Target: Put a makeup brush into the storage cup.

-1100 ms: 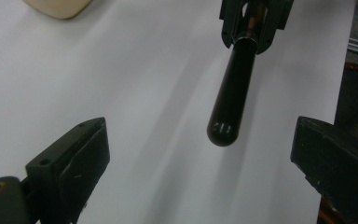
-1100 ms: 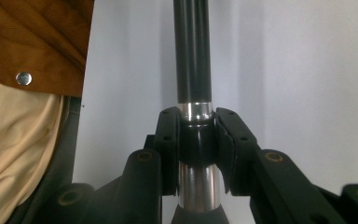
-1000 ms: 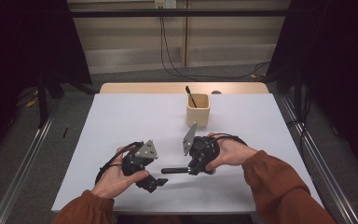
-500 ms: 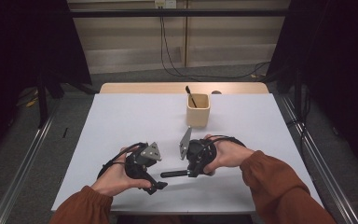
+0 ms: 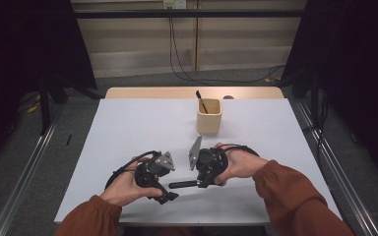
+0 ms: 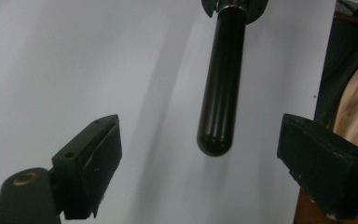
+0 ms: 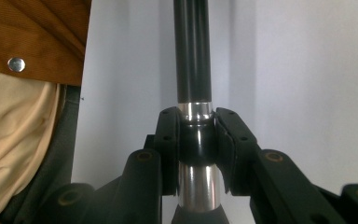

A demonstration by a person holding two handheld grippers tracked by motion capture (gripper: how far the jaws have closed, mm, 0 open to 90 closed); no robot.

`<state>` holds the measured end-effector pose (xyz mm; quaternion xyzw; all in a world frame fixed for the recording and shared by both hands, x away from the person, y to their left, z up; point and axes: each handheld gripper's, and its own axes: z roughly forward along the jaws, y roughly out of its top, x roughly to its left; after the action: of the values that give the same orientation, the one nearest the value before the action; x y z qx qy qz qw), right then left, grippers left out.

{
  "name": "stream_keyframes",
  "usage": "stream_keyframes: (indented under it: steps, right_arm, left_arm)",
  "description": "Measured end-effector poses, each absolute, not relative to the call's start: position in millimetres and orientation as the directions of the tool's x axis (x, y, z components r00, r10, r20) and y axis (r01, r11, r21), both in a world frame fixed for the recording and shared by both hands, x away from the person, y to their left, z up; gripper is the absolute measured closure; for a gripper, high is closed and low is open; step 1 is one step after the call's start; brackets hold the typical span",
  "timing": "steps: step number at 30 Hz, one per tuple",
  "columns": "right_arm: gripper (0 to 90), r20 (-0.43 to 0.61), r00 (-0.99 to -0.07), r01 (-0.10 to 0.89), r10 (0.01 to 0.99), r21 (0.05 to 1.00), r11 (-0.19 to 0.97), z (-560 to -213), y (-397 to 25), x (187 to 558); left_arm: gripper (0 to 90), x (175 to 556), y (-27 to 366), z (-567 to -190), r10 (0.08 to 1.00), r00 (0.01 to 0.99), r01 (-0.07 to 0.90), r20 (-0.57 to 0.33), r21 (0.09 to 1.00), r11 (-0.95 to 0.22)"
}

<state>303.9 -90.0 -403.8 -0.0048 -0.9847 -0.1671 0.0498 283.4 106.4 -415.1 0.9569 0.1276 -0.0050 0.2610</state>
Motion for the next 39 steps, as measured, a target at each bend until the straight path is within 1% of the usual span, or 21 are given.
stream_keyframes:
  steps: [2,3,6,10,11,14,17,20,21,22,23,24,27,32,33,36,39]
  right_arm:
    - [72.3,0.102,-0.995,0.028,-0.006,0.329,0.944,-403.9,-89.6,303.8]
    - [72.3,0.103,-0.995,0.03,-0.004,0.329,0.944,-404.1,-89.7,304.0]
    - [72.3,0.106,-0.994,0.033,-0.002,0.334,0.942,-405.1,-89.2,304.2]
    - [72.3,0.109,-0.994,0.027,-0.011,0.336,0.941,-406.4,-88.0,304.7]
    - [72.3,0.11,-0.994,0.028,-0.01,0.345,0.938,-407.2,-87.9,304.5]
    - [72.3,0.1,-0.995,0.021,-0.015,0.355,0.935,-406.8,-87.7,303.9]
    - [72.3,0.101,-0.995,0.018,-0.019,0.357,0.934,-406.4,-87.3,302.8]
    - [72.3,0.102,-0.995,0.017,-0.021,0.358,0.934,-407.5,-86.8,303.4]
    - [72.3,0.102,-0.995,0.018,-0.02,0.358,0.933,-407.3,-86.9,303.5]
    - [72.3,0.089,-0.996,0.009,-0.026,0.368,0.93,-407.6,-86.8,304.5]
    - [72.3,0.096,-0.995,0.02,-0.015,0.358,0.934,-407.0,-87.2,303.8]
    - [72.3,0.095,-0.995,0.021,-0.014,0.358,0.933,-406.8,-87.7,303.7]
    - [72.3,0.093,-0.996,0.02,-0.015,0.365,0.931,-406.7,-88.4,304.0]
    - [72.3,0.082,-0.997,0.019,-0.012,0.368,0.93,-407.6,-88.5,304.2]
    - [72.3,0.067,-0.997,0.006,-0.022,0.385,0.923,-407.6,-88.5,305.1]
    - [72.3,0.071,-0.997,0.015,-0.012,0.375,0.927,-407.2,-89.5,304.1]
    - [72.1,0.059,-0.998,-0.002,-0.025,0.373,0.928,-408.2,-89.5,303.8]
  left_arm:
    - [17.8,284.6,105.4,-416.9,0.252,0.964,0.263,-0.088,0.482,-0.836]
    - [17.9,284.9,105.2,-417.2,0.257,0.962,0.268,-0.089,0.477,-0.837]
    - [18.0,284.0,104.0,-418.0,0.234,0.966,0.259,-0.112,0.478,-0.839]
    - [19.7,282.5,100.5,-417.8,0.22,0.971,0.24,-0.097,0.481,-0.843]
    - [22.3,282.3,100.0,-417.8,0.211,0.974,0.224,-0.082,0.485,-0.845]
    - [36.8,284.7,99.6,-418.6,0.2,0.976,0.214,-0.082,0.485,-0.848]
    - [40.9,287.0,98.9,-418.5,0.207,0.975,0.221,-0.084,0.492,-0.842]
    - [47.6,288.0,98.0,-417.2,0.211,0.974,0.224,-0.084,0.505,-0.833]
    - [51.2,287.8,97.6,-416.9,0.211,0.975,0.219,-0.075,0.51,-0.832]
    - [52.9,287.0,97.2,-417.3,0.216,0.973,0.225,-0.078,0.514,-0.828]
    - [54.9,287.3,97.2,-416.9,0.196,0.978,0.207,-0.076,0.508,-0.836]
    - [56.9,287.2,97.3,-417.0,0.195,0.978,0.207,-0.077,0.51,-0.835]
    - [61.4,287.4,96.4,-418.0,0.199,0.975,0.219,-0.094,0.518,-0.827]
    - [69.4,286.0,94.6,-418.8,0.189,0.979,0.203,-0.081,0.53,-0.823]
    - [70.0,285.7,94.6,-418.5,0.193,0.978,0.204,-0.076,0.535,-0.82]
    - [71.6,285.1,93.5,-419.1,0.183,0.979,0.202,-0.088,0.532,-0.822]
    - [73.1,283.3,91.6,-421.0,0.164,0.983,0.183,-0.084,0.525,-0.831]
